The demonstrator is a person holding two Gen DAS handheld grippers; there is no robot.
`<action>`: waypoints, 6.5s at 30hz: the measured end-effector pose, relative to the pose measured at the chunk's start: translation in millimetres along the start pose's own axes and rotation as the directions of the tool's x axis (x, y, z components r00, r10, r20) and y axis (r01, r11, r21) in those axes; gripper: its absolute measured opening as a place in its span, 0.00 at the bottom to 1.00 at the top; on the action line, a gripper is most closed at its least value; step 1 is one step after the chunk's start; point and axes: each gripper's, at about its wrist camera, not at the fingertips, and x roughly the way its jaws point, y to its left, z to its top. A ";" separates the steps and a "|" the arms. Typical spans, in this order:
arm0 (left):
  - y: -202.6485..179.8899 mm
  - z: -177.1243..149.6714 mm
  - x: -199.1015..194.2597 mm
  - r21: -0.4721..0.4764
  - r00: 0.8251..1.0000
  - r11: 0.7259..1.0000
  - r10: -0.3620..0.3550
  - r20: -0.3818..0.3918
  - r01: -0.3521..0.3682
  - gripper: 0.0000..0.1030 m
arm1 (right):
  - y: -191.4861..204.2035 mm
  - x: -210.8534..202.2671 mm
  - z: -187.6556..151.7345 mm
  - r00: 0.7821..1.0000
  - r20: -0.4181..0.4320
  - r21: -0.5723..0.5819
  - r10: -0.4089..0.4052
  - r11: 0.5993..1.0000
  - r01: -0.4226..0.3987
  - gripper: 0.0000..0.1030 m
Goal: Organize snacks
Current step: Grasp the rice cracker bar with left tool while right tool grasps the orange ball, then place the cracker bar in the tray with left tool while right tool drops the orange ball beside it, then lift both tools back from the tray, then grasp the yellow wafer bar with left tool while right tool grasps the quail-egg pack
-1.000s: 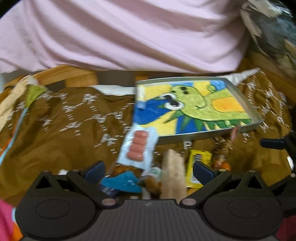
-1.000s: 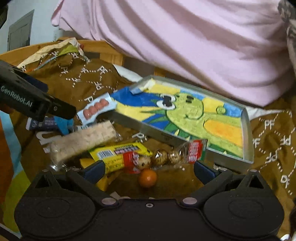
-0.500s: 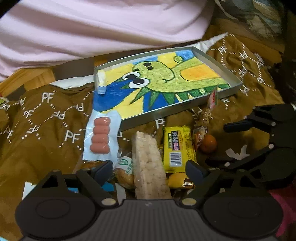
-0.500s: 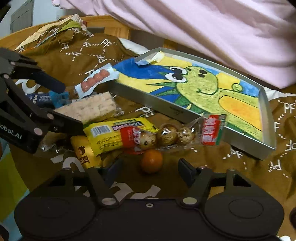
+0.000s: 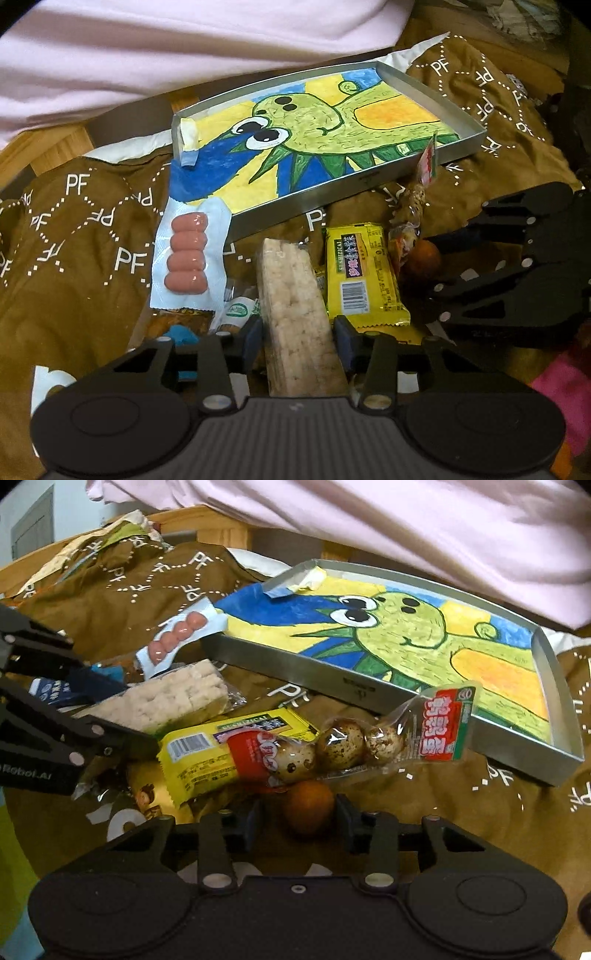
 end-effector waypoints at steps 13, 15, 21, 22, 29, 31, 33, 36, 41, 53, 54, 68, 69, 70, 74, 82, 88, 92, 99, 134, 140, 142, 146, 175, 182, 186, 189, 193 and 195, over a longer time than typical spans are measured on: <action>10.9 0.0 -17.5 -0.235 0.996 0.971 -0.061 -0.059 0.045 0.40 | 9.1 -47.8 6.2 0.999 0.003 0.043 0.047 0.998 -0.048 0.29; 15.4 -1.4 -23.1 -0.290 0.994 0.954 -0.094 -0.055 0.075 0.40 | 9.4 -58.3 7.2 0.998 0.029 0.043 0.055 0.998 -0.056 0.29; 22.9 -2.0 -36.7 -0.394 0.988 0.909 -0.155 -0.015 0.137 0.40 | 7.7 -76.2 15.0 0.988 0.136 0.046 0.067 0.996 -0.074 0.29; 24.5 -1.6 -39.3 -0.410 0.987 0.900 -0.164 0.000 0.149 0.40 | 7.7 -77.1 15.7 0.986 0.152 0.044 0.069 0.996 -0.077 0.29; 32.4 22.9 -43.9 -0.434 0.987 0.890 -0.089 0.132 0.138 0.40 | 3.1 -65.3 28.4 0.963 0.270 0.029 0.018 0.999 -0.027 0.29; 35.0 37.6 -39.3 -0.420 0.984 0.899 -0.052 0.171 0.120 0.40 | -0.8 -56.9 34.8 0.953 0.302 0.025 -0.006 1.000 -0.001 0.29; 39.2 54.6 -32.3 -0.419 0.976 0.900 -0.034 0.215 0.124 0.40 | -6.0 -46.2 41.1 0.946 0.323 0.032 -0.036 0.999 0.027 0.29; 45.1 76.6 -17.2 -0.423 0.962 0.897 -0.008 0.273 0.128 0.40 | -17.4 -25.6 51.6 0.938 0.338 0.080 -0.079 0.995 0.055 0.29; 51.5 100.9 15.9 -0.406 0.949 0.908 0.030 0.313 0.106 0.40 | -34.0 7.2 68.6 0.938 0.325 0.129 -0.121 0.988 0.083 0.29; 69.8 105.7 73.9 -0.476 0.968 0.876 0.048 0.248 0.079 0.40 | -47.7 51.9 77.8 0.965 0.234 0.202 -0.122 0.976 0.075 0.30; 69.9 104.9 78.1 -0.478 0.970 0.876 0.048 0.237 0.074 0.40 | -46.7 53.3 77.5 0.966 0.229 0.199 -0.122 0.977 0.076 0.30; 64.9 103.4 95.3 -0.467 0.981 0.883 0.049 0.188 0.046 0.41 | -45.5 59.1 74.6 0.972 0.203 0.196 -0.120 0.977 0.080 0.46; 65.2 103.9 95.4 -0.466 0.982 0.884 0.049 0.184 0.043 0.41 | -45.6 57.6 73.9 0.972 0.203 0.199 -0.120 0.977 0.079 0.50; 65.4 104.5 95.5 -0.468 0.983 0.883 0.049 0.179 0.041 0.41 | -45.7 55.5 73.2 0.971 0.205 0.201 -0.120 0.977 0.078 0.53; 67.4 104.8 87.8 -0.482 0.981 0.874 0.041 0.187 0.055 0.54 | -45.2 39.5 69.6 0.964 0.227 0.200 -0.141 0.975 0.095 0.69; 66.9 112.1 41.5 -0.497 0.956 0.865 0.089 0.279 0.064 0.84 | -43.1 -9.4 63.1 0.941 0.288 0.198 -0.175 0.973 0.120 0.89; 56.9 109.0 -9.1 -0.489 0.916 0.872 0.171 0.363 0.031 0.99 | -34.7 -56.4 55.3 0.909 0.371 0.204 -0.189 0.972 0.119 0.99; 45.7 97.7 -41.5 -0.457 0.891 0.889 0.222 0.396 -0.019 1.00 | -28.0 -87.6 43.4 0.892 0.407 0.201 -0.197 0.972 0.123 0.99; 21.8 53.6 -97.4 -0.415 0.852 0.900 0.318 0.415 -0.134 1.00 | -9.4 -137.5 14.6 0.875 0.443 0.158 -0.195 0.978 0.138 0.99; -42.4 -70.2 -155.0 -0.379 0.940 0.889 0.321 0.116 -0.257 1.00 | 25.8 -195.3 -71.3 0.964 0.192 0.299 -0.185 0.946 0.122 0.99; -38.1 -66.6 -147.4 -0.375 0.944 0.883 0.326 0.055 -0.284 1.00 | 23.7 -187.9 -70.9 0.972 0.155 0.304 -0.178 0.945 0.125 0.99; -37.8 -65.1 -145.4 -0.368 0.945 0.885 0.324 0.044 -0.286 1.00 | 22.7 -186.0 -71.0 0.973 0.147 0.307 -0.176 0.944 0.124 0.99; -36.9 -61.1 -139.5 -0.353 0.959 0.900 0.281 0.021 -0.256 1.00 | 21.5 -183.2 -70.0 0.977 0.134 0.310 -0.168 0.943 0.119 0.99; -24.6 15.1 -2.8 -0.097 1.000 0.995 0.009 0.022 -0.007 0.98 | -56.8 -54.7 -18.8 0.994 0.010 0.307 0.107 0.946 -0.105 0.89; -38.3 19.3 8.4 0.015 0.999 0.999 -0.045 0.029 0.045 0.86 | -63.8 -36.5 -14.1 0.992 0.021 0.355 0.127 0.926 -0.126 0.81; -37.9 21.5 14.4 0.017 0.997 0.997 -0.076 0.020 0.076 0.75 | -67.3 -29.7 -13.0 0.992 0.016 0.381 0.125 0.916 -0.121 0.78; -38.7 23.2 18.9 0.029 0.995 0.995 -0.094 0.015 0.093 0.63 | -69.9 -25.2 -12.4 0.991 0.018 0.398 0.130 0.909 -0.126 0.78; -41.1 25.4 26.5 0.032 0.995 0.994 -0.104 -0.008 0.104 0.58 | -72.2 -13.7 -11.8 0.991 0.013 0.429 0.130 0.895 -0.123 0.76; -42.7 25.2 28.4 0.044 0.996 0.995 -0.091 -0.017 0.092 0.57 | -72.0 -8.4 -10.1 0.992 0.014 0.438 0.122 0.892 -0.115 0.75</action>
